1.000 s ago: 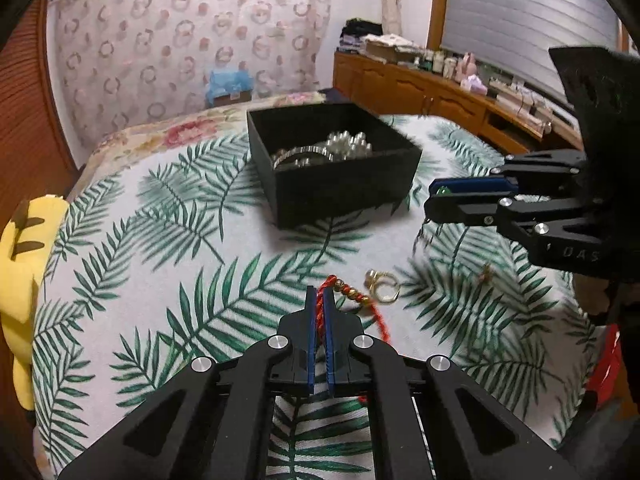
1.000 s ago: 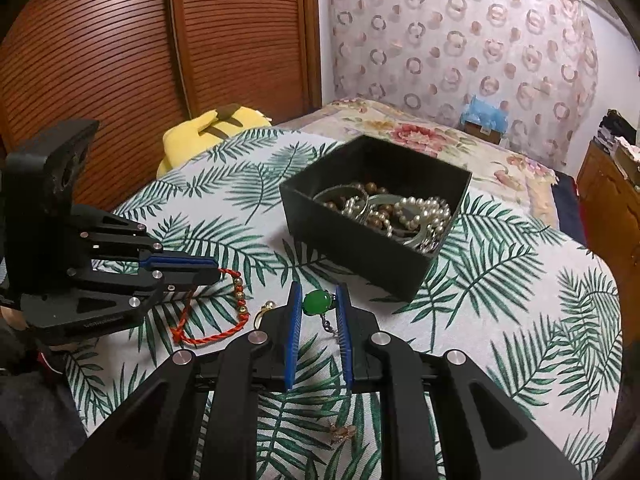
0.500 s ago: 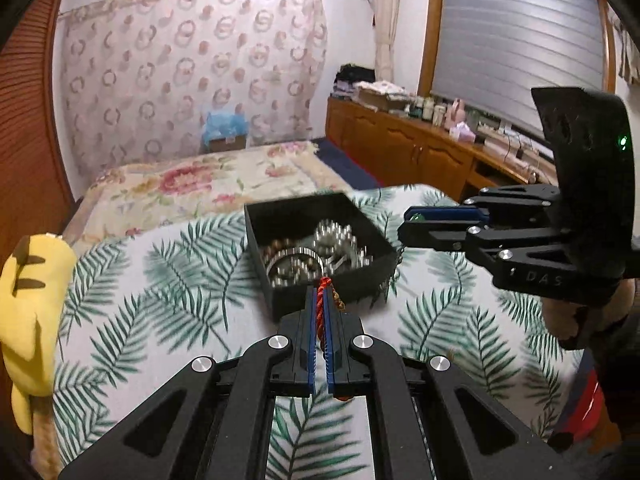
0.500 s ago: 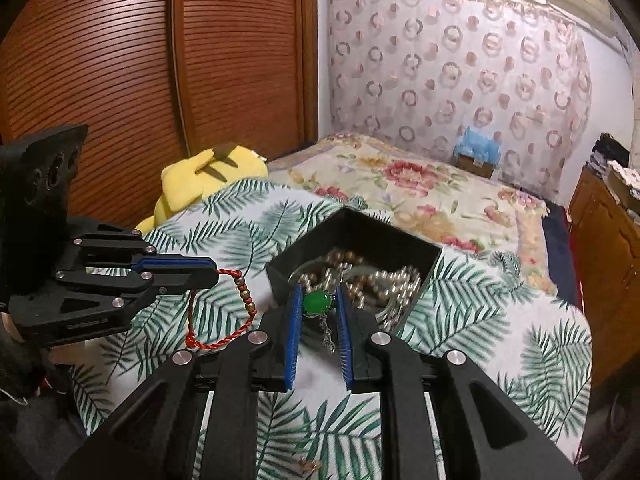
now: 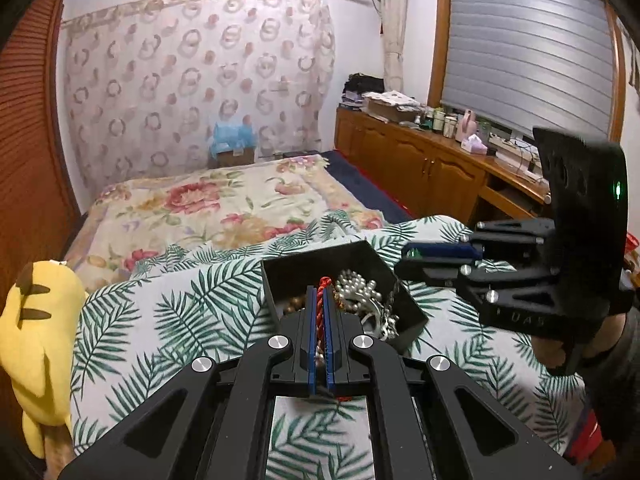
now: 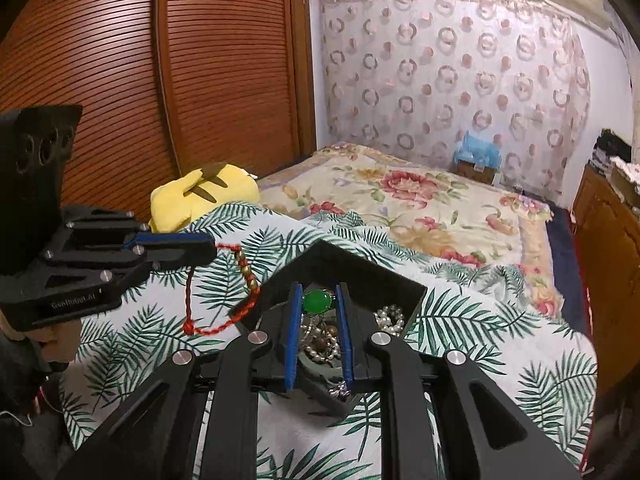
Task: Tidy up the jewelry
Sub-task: 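Carry the jade pendant and red bracelet into the black box and open both tools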
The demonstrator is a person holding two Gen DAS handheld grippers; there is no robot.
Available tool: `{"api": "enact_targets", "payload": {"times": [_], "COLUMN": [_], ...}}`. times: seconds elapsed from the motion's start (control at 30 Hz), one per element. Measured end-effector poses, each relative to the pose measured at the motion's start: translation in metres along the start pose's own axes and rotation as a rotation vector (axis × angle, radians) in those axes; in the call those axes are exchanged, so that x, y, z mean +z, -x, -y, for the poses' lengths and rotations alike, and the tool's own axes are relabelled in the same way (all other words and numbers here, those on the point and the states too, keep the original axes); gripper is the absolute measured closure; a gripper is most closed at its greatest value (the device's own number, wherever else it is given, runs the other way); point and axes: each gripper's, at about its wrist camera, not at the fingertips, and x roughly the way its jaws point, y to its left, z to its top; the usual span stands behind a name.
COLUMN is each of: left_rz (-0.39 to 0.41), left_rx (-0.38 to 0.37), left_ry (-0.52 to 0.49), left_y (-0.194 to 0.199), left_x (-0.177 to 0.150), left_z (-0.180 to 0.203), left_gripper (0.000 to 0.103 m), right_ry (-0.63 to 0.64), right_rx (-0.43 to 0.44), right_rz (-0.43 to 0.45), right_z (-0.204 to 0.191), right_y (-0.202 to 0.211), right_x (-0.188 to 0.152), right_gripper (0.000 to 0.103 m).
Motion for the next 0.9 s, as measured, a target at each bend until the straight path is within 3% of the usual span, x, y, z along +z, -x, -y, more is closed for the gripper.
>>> {"api": "enact_targets", "payload": {"times": [0.37,0.5,0.87,0.9], "left_rz": [-0.044,-0.052,-0.066,-0.068], "left_rx": [-0.015,-0.016,-0.01,-0.012], "left_ry": [0.031,0.051,0.052,0.054], "left_y": [-0.045,-0.057,-0.075,-0.075], "left_x": [0.018,0.022,0.026,0.026], "left_z": [-0.013,-0.019,-0.021,-0.02], "left_gripper": [0.101,0.101,0.1,0.096], "right_ry": [-0.052,-0.061,-0.079,-0.085], "right_rx": [-0.003,-0.015,-0.055,-0.057], "right_rz": [-0.052,-0.045,-0.045,-0.041], "right_z": [0.02,0.023,0.028,0.029], "right_y": [-0.025,-0.022,-0.005,-0.002], "right_x": [-0.018,-0.019,-0.028,-0.031], "right_gripper": [0.084,0.079,0.079,0.079]}}
